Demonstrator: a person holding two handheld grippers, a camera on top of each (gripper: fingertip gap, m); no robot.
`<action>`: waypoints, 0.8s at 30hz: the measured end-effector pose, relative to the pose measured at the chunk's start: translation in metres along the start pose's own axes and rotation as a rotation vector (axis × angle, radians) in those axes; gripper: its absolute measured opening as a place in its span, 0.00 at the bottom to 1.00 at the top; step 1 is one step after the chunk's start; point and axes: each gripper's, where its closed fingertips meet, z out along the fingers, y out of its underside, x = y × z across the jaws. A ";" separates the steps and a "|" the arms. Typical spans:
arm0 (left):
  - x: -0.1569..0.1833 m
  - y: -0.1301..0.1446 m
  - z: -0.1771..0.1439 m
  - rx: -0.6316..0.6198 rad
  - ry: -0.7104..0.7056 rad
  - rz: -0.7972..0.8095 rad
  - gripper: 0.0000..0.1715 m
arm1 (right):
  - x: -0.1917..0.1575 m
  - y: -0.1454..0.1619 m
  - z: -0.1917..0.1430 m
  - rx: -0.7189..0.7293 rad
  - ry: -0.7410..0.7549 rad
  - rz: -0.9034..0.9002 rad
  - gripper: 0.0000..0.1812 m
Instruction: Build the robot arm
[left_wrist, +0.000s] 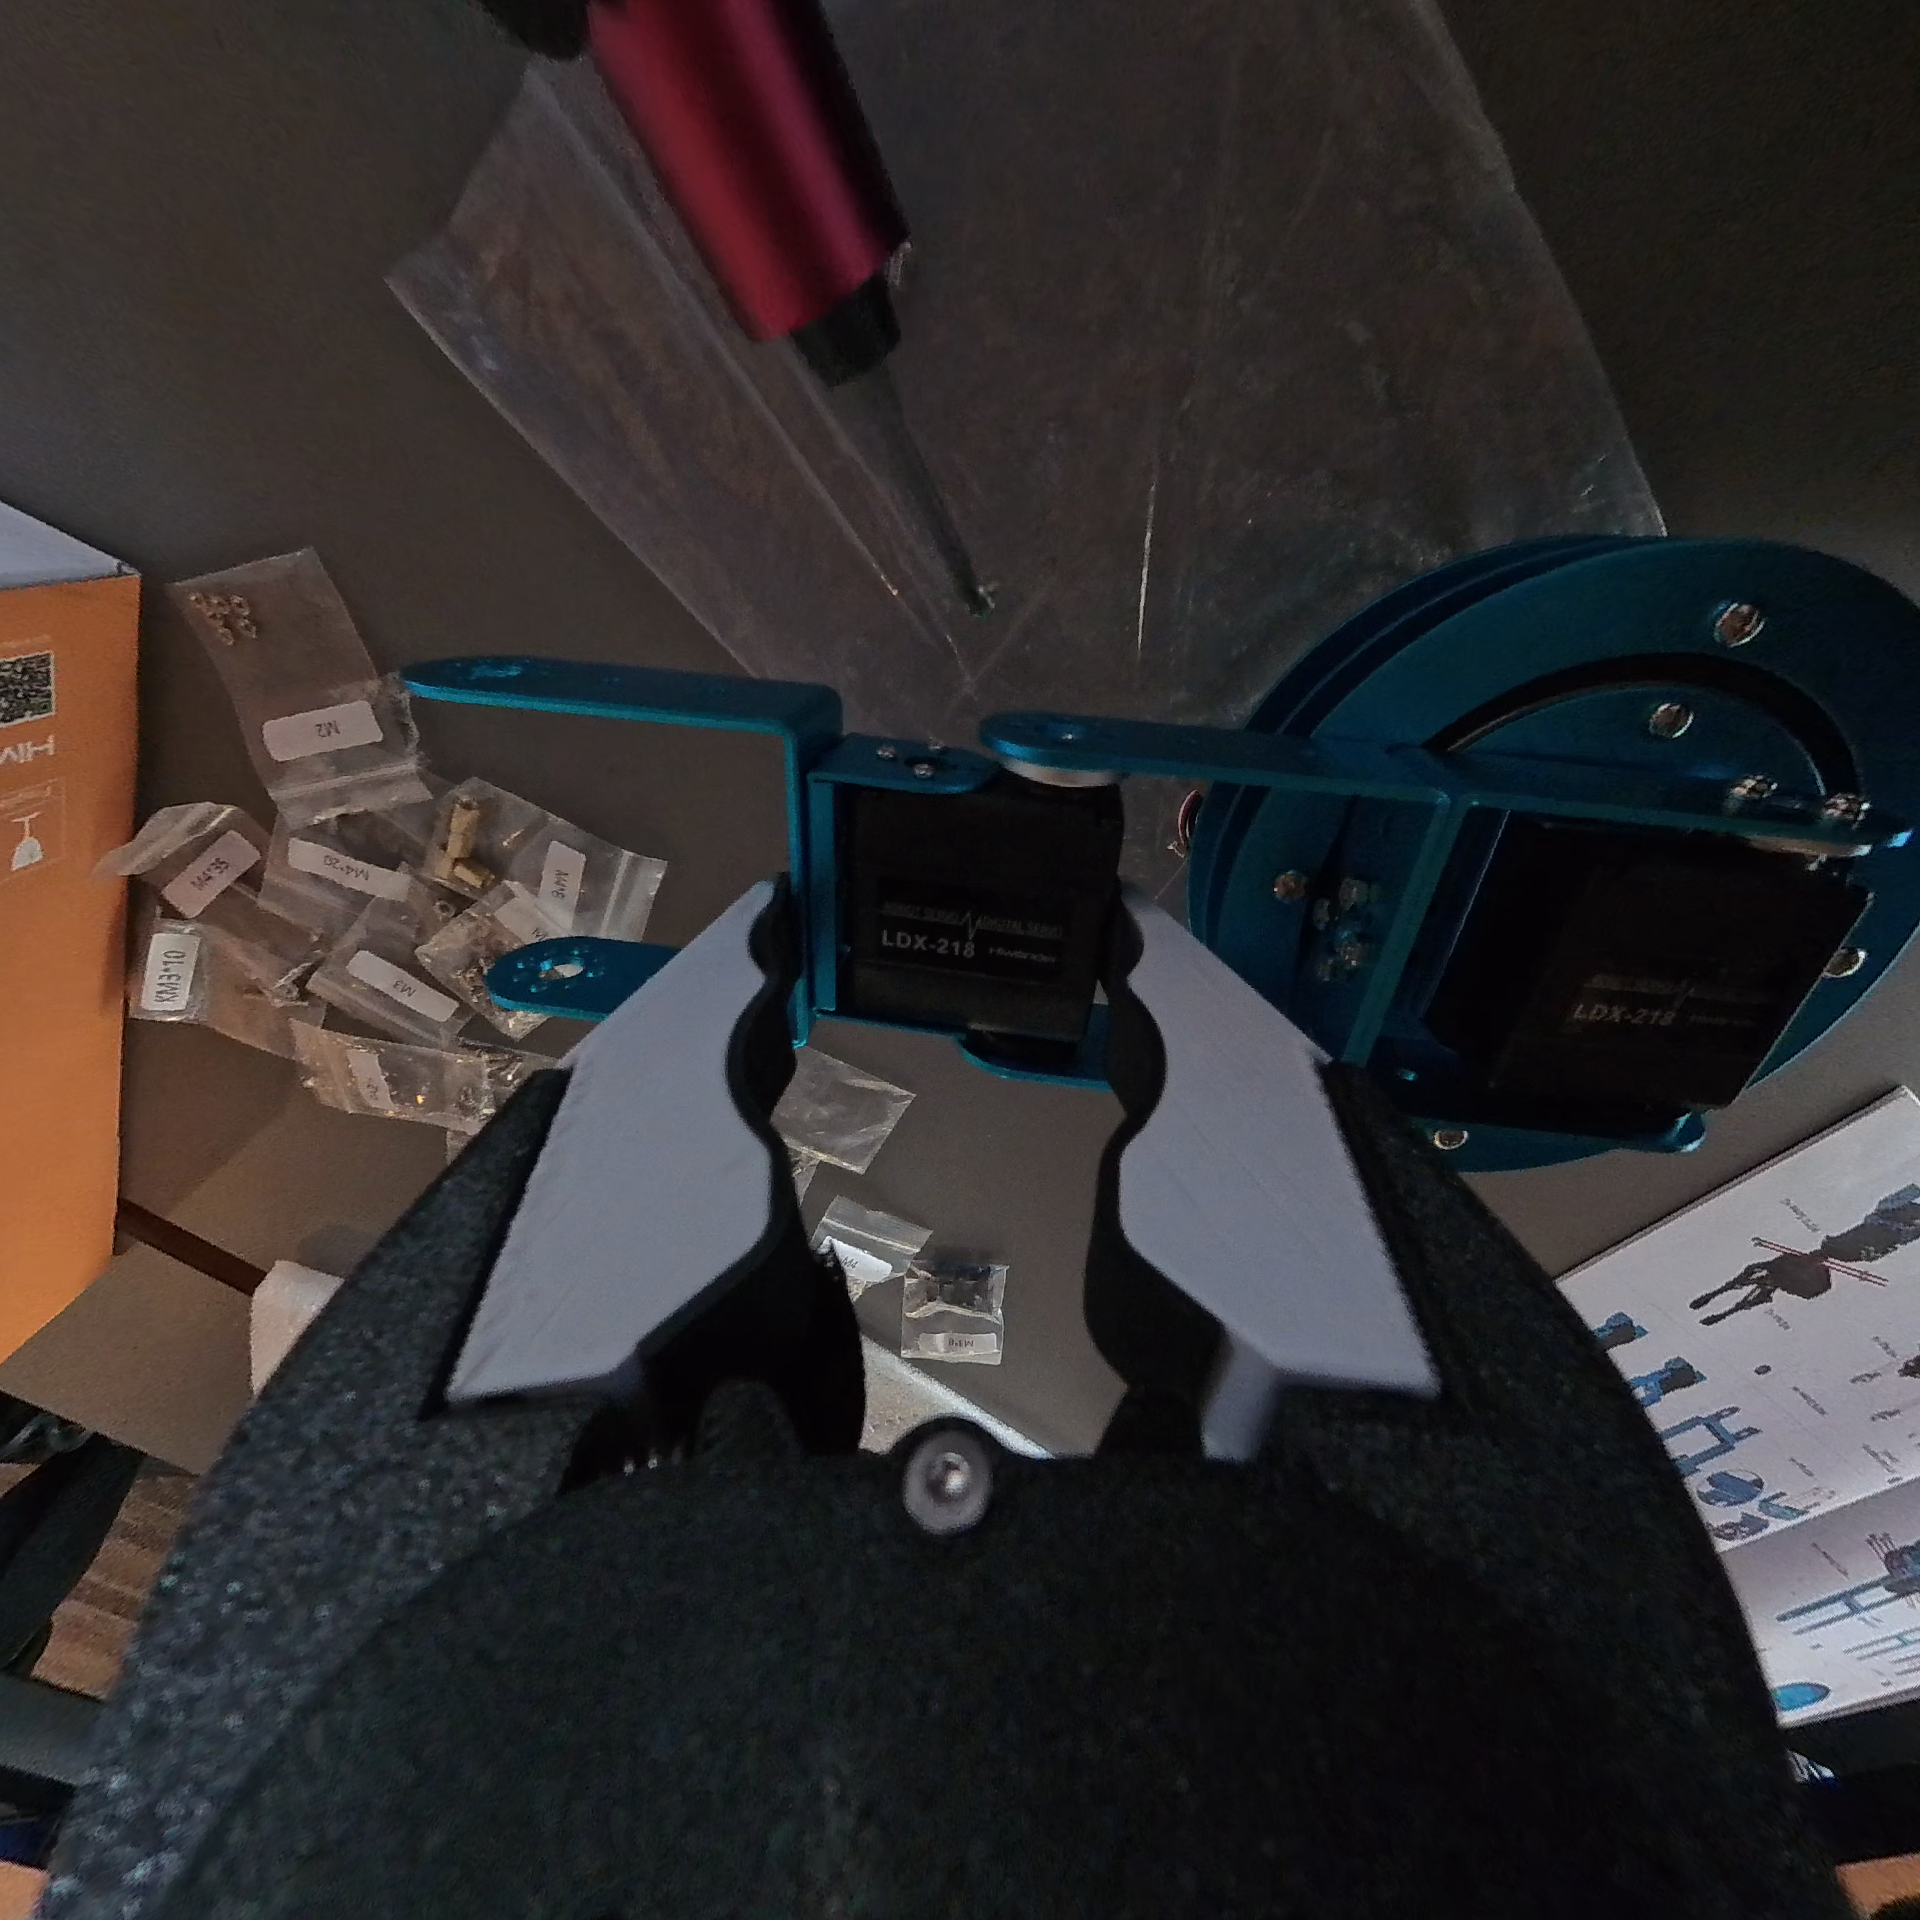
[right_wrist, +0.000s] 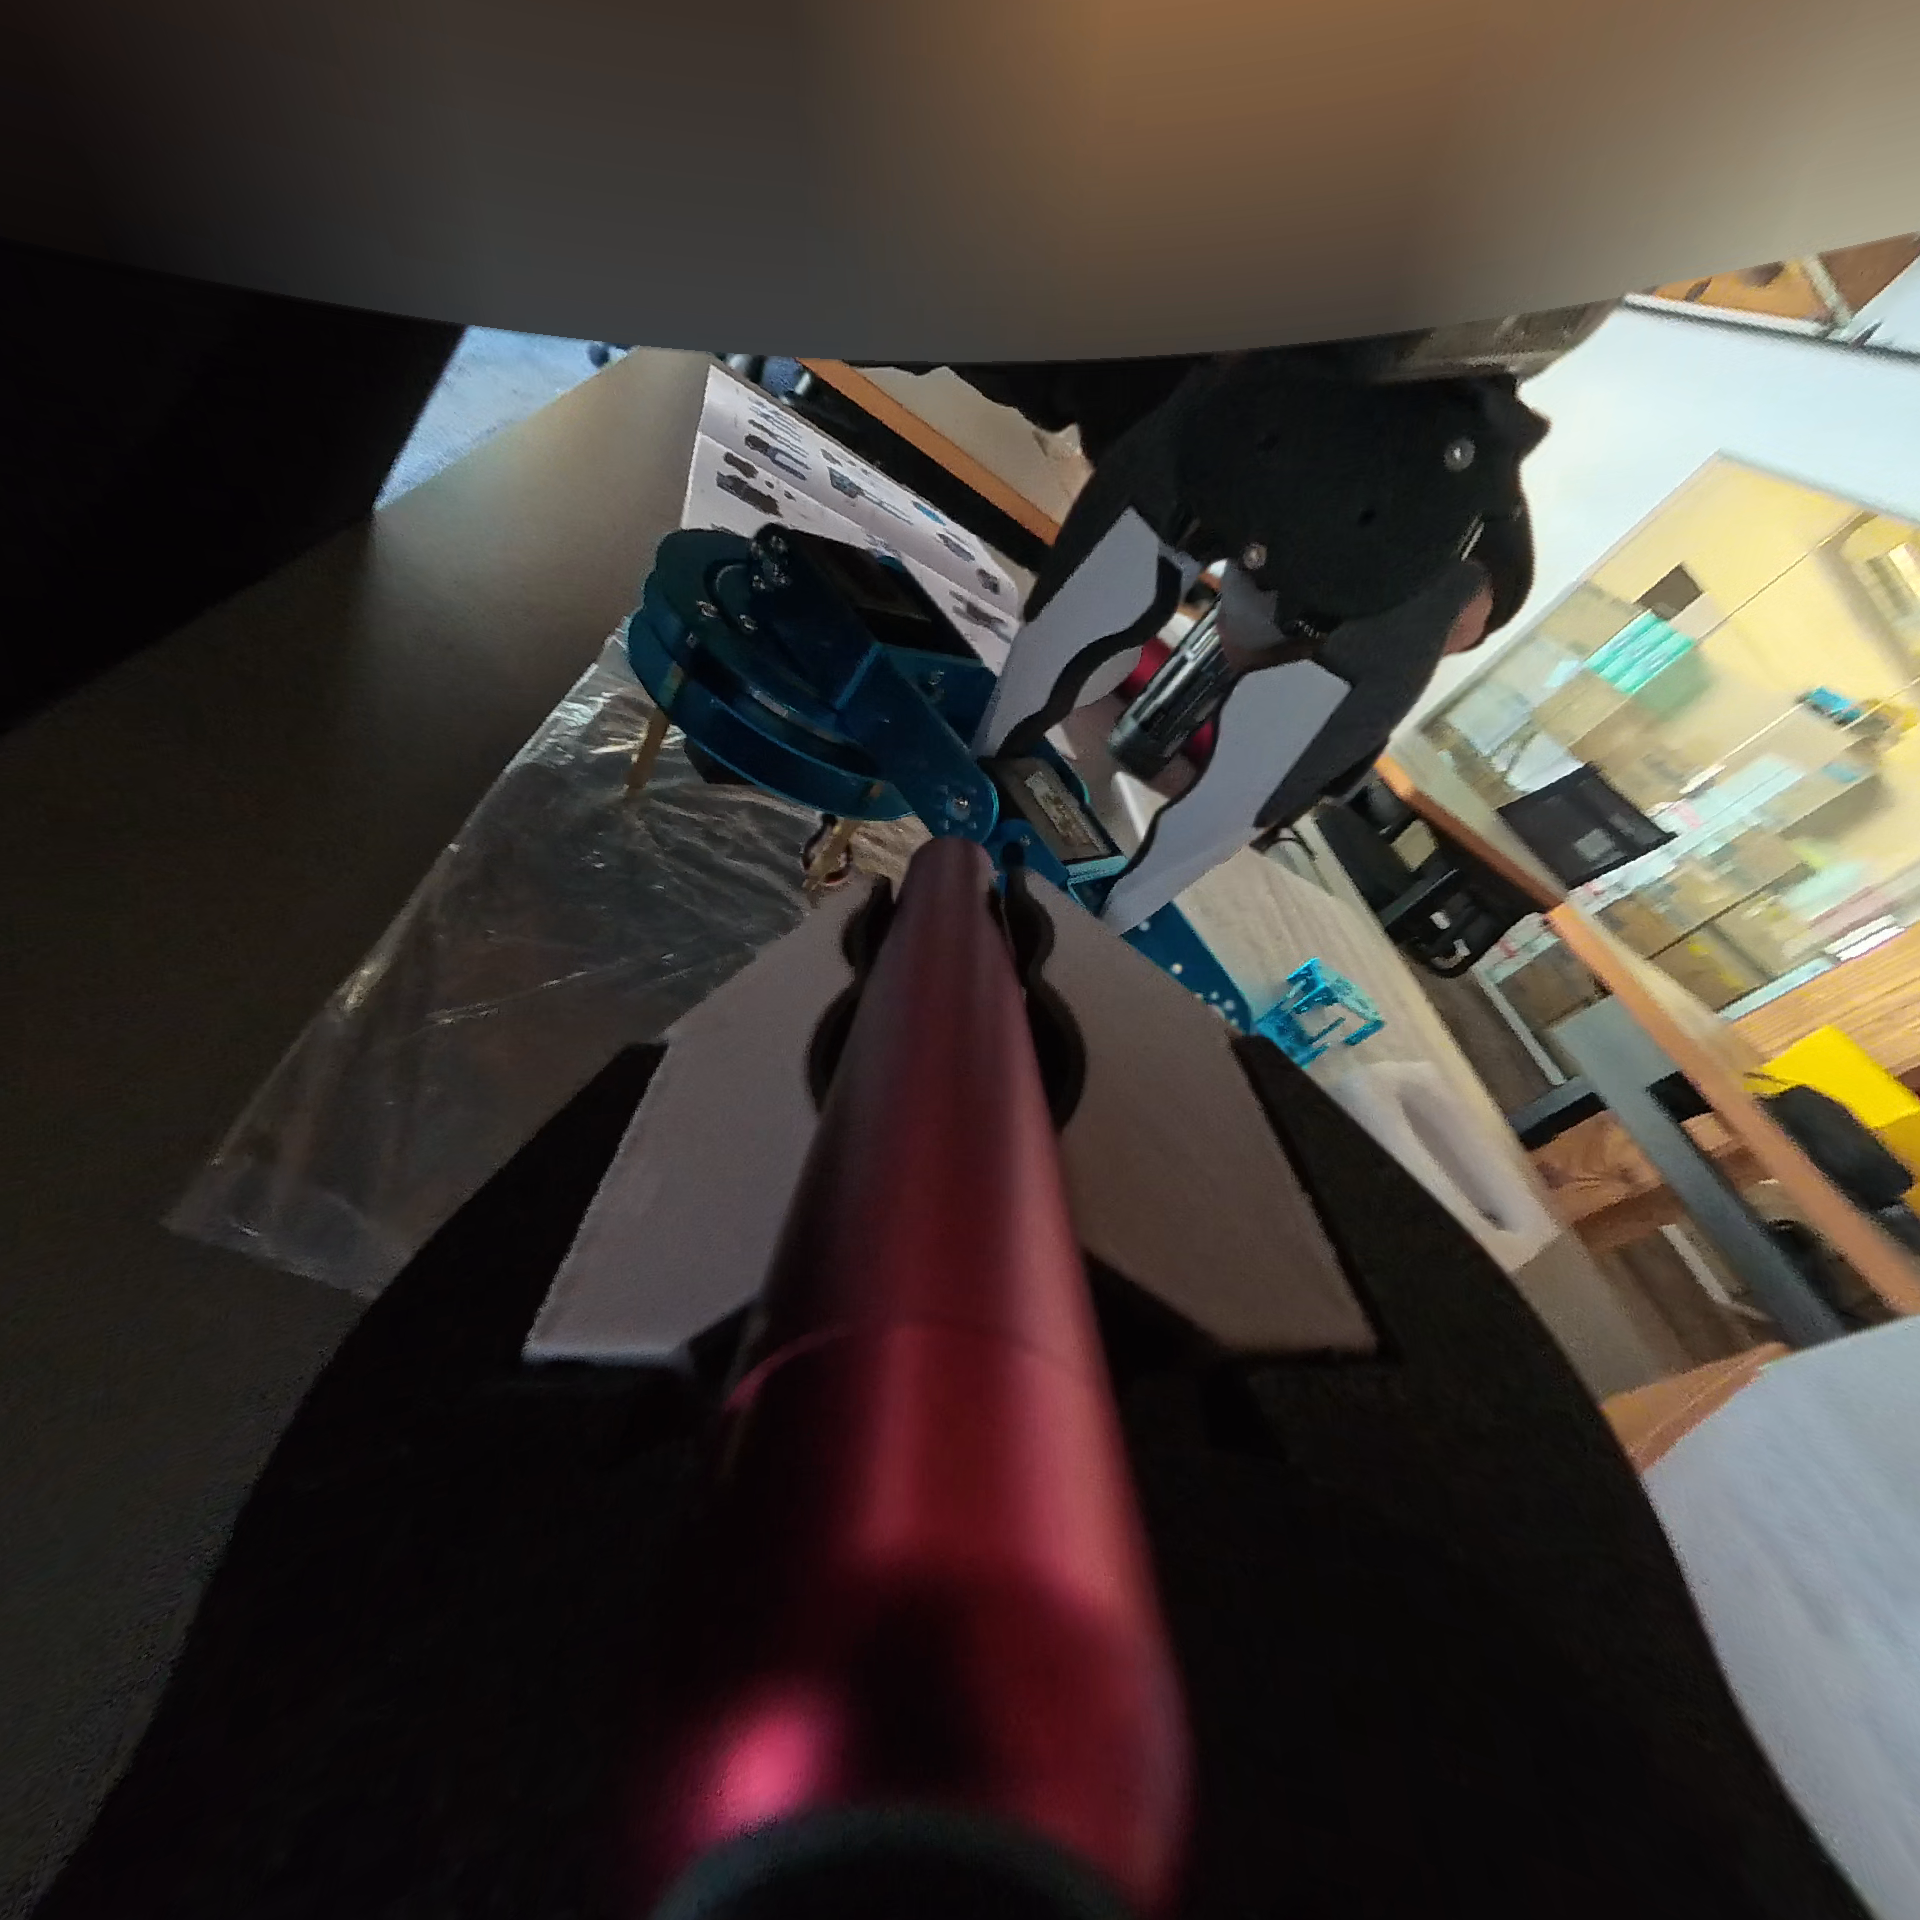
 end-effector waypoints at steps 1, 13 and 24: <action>0.000 0.000 0.000 0.002 0.003 0.001 0.33 | -0.001 -0.001 0.002 0.001 0.012 -0.029 0.12; 0.001 0.000 0.000 0.002 0.009 0.001 0.33 | 0.006 0.000 0.006 0.037 -0.014 0.238 0.12; 0.001 0.000 0.000 -0.010 0.010 0.004 0.33 | -0.032 0.024 0.010 -0.150 -0.266 0.385 0.12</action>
